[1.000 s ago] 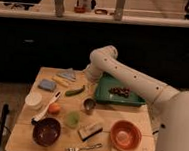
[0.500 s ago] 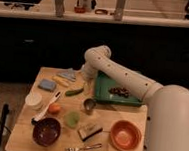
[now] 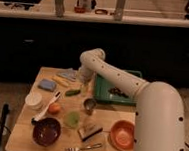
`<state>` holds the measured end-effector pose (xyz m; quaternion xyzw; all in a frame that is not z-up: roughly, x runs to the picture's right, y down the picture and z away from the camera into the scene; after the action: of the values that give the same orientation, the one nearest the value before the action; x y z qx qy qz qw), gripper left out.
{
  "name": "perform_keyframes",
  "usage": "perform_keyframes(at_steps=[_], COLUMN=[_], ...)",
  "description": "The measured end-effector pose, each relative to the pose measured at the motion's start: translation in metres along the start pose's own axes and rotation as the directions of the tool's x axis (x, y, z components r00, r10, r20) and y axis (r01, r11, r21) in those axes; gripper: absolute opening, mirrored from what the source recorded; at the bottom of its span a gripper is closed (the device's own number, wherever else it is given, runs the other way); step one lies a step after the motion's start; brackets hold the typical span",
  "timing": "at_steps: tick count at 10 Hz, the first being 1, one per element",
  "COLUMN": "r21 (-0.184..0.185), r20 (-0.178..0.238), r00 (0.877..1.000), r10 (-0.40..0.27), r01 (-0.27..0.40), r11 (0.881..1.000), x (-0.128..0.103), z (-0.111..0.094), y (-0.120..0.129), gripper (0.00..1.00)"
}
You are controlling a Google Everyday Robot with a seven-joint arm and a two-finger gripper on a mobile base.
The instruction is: Place pepper in paper cup
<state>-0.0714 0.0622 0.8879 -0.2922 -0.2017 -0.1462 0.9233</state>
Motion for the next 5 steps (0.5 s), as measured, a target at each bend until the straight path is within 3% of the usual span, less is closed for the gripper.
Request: perform_keyframes(at_steps=[5], r21=[-0.068], r20=[-0.013], r00=[0.998], r10=[0.055], r01=[-0.056], r11=[0.996], x=[0.001], z=[0.049], y=[0.001], gripper=[0.80])
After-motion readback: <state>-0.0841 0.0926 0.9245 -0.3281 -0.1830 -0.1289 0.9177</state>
